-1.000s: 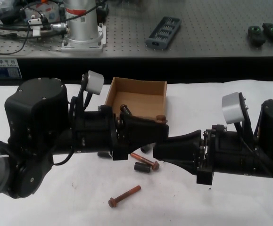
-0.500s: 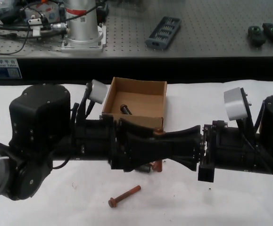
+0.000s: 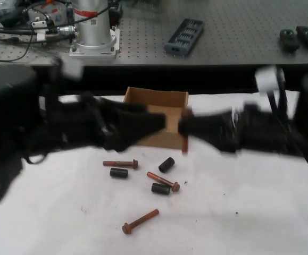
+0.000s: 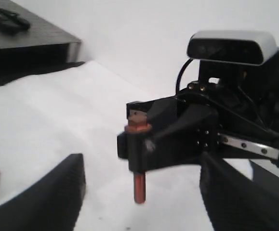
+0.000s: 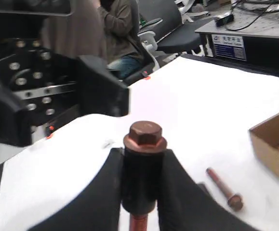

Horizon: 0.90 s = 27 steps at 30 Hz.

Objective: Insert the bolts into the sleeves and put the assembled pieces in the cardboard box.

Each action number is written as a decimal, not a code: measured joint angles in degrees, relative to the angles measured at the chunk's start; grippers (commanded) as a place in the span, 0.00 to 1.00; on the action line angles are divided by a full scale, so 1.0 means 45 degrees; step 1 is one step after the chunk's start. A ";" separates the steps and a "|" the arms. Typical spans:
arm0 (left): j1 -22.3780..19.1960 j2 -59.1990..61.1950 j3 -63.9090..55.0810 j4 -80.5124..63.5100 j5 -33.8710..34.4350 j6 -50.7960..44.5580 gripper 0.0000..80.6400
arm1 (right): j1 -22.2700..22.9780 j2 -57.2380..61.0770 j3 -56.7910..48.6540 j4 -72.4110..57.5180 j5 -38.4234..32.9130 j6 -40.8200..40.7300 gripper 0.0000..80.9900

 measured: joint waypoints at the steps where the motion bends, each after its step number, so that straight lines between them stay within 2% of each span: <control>1: 0.0117 -0.0379 0.0000 0.0800 -0.0479 0.0561 0.61 | -0.0055 0.0339 -0.1095 0.0551 0.0084 -0.0087 0.06; 5: 0.0190 -0.2062 0.0000 0.5264 -0.3441 0.3680 0.61 | -0.0320 0.2892 -0.4911 0.2298 0.0470 -0.0232 0.06; 9: 0.0154 -0.3769 0.0000 0.8971 -0.5758 0.4650 0.60 | -0.0370 0.5078 -0.7611 0.3690 0.0947 -0.0256 0.06; 15: 0.0154 -0.5038 0.0000 1.1241 -0.6269 0.4190 0.49 | -0.0370 0.7612 -1.1055 0.6325 0.2410 -0.0249 0.06; 20: 0.0154 -0.6106 0.0000 1.2595 -0.6412 0.3736 0.48 | -0.0370 0.8637 -1.2584 0.8710 0.3976 0.0090 0.06; 22: 0.0154 -0.6176 0.0000 1.2976 -0.6606 0.3240 0.48 | -0.0301 0.8669 -1.2805 0.9248 0.4685 0.0219 0.01; 24: 0.0154 -0.6176 0.0000 1.3207 -0.6638 0.2817 0.48 | -0.0297 0.8669 -1.2922 0.9448 0.4911 0.0281 0.13; 27: 0.0154 -0.6176 0.0000 1.3204 -0.6638 0.2615 0.48 | -0.0240 0.8669 -1.2988 0.9515 0.4889 0.0844 0.54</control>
